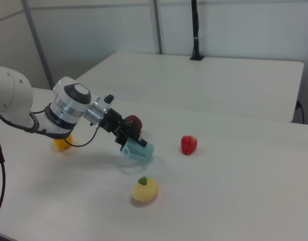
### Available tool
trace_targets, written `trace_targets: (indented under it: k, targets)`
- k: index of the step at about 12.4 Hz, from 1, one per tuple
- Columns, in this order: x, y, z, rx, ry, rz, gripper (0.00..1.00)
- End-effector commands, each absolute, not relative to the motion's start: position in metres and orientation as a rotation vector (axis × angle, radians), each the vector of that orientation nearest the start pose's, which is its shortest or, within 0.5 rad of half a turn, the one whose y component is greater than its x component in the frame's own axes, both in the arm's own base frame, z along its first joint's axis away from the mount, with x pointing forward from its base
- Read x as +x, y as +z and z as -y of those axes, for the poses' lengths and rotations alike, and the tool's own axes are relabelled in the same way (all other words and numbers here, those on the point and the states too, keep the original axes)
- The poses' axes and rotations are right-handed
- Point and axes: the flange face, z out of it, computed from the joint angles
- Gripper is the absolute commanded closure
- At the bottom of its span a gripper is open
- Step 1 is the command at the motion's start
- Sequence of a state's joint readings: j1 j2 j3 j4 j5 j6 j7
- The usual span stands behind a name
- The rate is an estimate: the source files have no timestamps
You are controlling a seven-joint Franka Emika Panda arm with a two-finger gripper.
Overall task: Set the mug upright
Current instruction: 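Rotate the held cup upright and lower it onto the table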
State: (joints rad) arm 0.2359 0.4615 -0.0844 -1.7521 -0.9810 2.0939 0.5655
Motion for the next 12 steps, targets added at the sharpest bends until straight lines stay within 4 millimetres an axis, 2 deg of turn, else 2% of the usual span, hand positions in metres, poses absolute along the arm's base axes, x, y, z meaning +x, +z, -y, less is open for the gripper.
trace_targets:
  k: [1, 3, 4, 5, 6, 8, 10, 12]
  targets:
    - [0.646, 0.353, -0.062, 2.442, 0.180, -0.200, 1.00]
    - [0.639, 0.383, -0.057, 2.544, 0.134, -0.181, 1.00]
    - [0.634, 0.405, -0.056, 2.589, 0.073, -0.182, 1.00]
    - [0.627, 0.416, -0.056, 2.635, 0.023, -0.181, 1.00]
    - [0.617, 0.435, -0.058, 2.714, -0.023, -0.200, 1.00]
    - [0.600, 0.456, -0.063, 2.867, -0.113, -0.216, 1.00]
    - [0.583, 0.462, -0.062, 3.014, -0.256, -0.156, 1.00]
    - [0.576, 0.454, -0.063, 3.097, -0.344, -0.143, 1.00]
